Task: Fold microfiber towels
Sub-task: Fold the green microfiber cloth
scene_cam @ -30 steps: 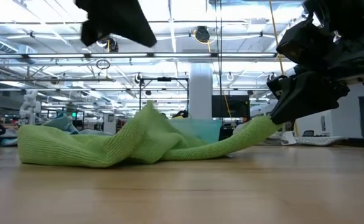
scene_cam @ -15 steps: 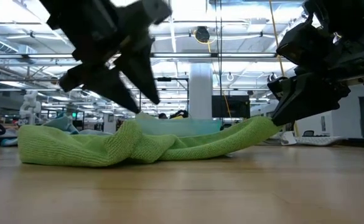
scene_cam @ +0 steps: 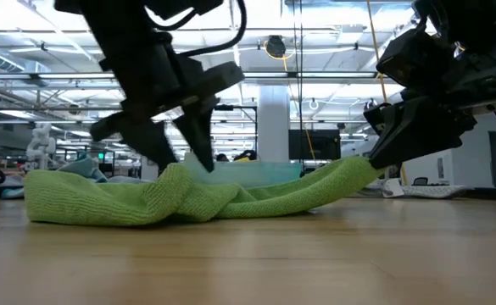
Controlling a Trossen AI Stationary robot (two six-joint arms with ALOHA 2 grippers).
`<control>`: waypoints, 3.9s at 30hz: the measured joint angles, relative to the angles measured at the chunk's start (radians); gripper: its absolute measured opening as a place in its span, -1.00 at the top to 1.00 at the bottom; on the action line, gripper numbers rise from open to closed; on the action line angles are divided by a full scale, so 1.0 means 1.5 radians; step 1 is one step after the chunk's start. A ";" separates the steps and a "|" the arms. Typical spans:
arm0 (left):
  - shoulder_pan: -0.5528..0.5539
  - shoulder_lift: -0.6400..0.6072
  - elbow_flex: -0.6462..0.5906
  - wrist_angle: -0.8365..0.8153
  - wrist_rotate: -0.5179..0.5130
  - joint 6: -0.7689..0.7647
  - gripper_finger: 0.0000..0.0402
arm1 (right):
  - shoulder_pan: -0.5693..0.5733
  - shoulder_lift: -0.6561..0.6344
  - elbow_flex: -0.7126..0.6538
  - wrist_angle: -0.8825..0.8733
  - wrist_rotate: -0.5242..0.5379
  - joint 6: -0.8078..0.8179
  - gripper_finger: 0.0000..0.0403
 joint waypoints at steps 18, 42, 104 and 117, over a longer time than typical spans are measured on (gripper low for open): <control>0.008 0.000 0.000 -0.020 0.013 -0.066 0.16 | 0.000 0.000 0.000 -0.001 0.000 0.000 0.98; 0.022 0.027 -0.001 -0.010 0.009 -0.010 0.73 | 0.000 0.000 0.000 -0.001 0.000 -0.003 0.98; -0.293 0.034 0.000 0.345 -0.109 0.470 0.97 | 0.182 -0.032 0.000 -0.091 -0.122 0.065 0.13; -0.290 0.036 0.000 0.348 -0.118 0.475 0.98 | 0.116 -0.025 0.000 -0.047 -0.072 -0.142 0.07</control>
